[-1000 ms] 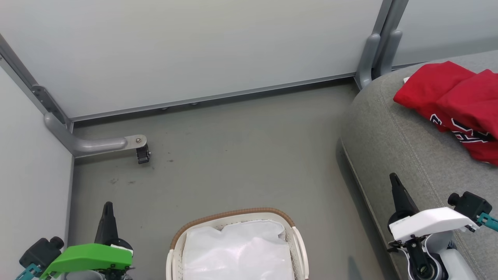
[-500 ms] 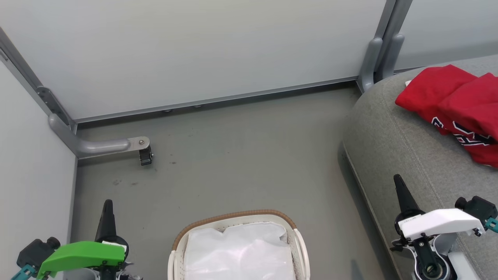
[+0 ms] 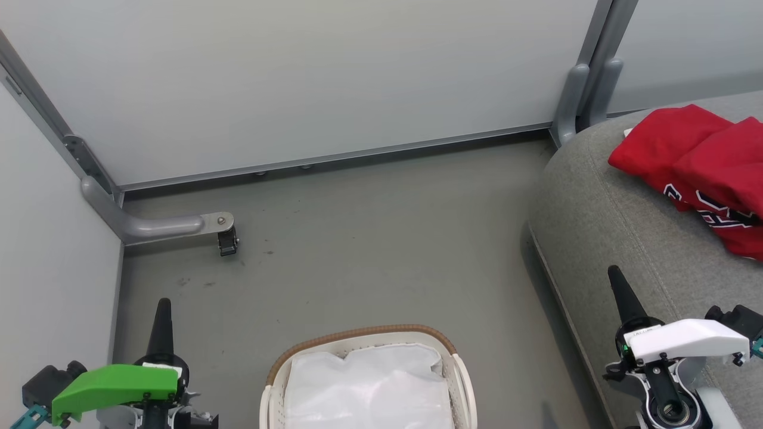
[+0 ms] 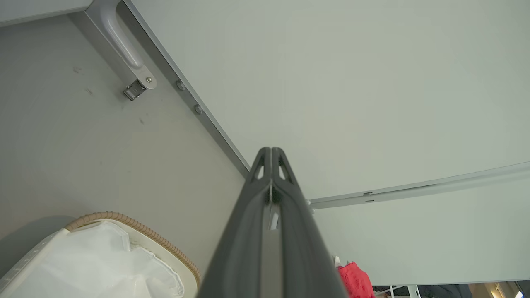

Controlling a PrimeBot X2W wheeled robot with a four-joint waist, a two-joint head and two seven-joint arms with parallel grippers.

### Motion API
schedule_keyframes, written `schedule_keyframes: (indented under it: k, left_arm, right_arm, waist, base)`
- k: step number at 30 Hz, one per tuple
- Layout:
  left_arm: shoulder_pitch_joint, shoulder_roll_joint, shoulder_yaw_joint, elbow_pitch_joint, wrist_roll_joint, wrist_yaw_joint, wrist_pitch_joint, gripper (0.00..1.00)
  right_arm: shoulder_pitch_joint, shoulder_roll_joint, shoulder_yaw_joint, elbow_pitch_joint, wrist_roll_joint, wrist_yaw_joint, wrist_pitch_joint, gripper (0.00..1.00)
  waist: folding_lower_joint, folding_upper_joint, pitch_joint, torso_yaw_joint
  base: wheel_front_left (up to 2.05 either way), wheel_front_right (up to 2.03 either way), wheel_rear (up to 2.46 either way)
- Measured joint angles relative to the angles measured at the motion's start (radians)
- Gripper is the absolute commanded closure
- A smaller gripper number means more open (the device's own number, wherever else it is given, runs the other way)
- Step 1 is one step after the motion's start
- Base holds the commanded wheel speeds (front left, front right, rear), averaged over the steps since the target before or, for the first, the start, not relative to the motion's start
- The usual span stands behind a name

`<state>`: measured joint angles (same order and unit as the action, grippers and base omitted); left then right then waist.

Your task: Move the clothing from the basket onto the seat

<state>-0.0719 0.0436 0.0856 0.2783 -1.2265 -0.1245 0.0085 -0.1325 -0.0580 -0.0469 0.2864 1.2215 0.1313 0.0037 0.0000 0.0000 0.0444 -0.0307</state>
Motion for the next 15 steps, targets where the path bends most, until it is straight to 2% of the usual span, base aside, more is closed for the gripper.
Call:
schedule_keyframes:
  k: [15]
  left_arm:
    - [-0.008,0.001,0.009,-0.011,-0.126,-0.002,0.035,1.0]
  right_arm:
    - [0.005,0.003,-0.022,-0.013,0.129,0.0,0.035,1.0]
  waist:
    - [0.0,0.0,-0.012,0.009]
  base:
    - [0.0,0.0,0.0]
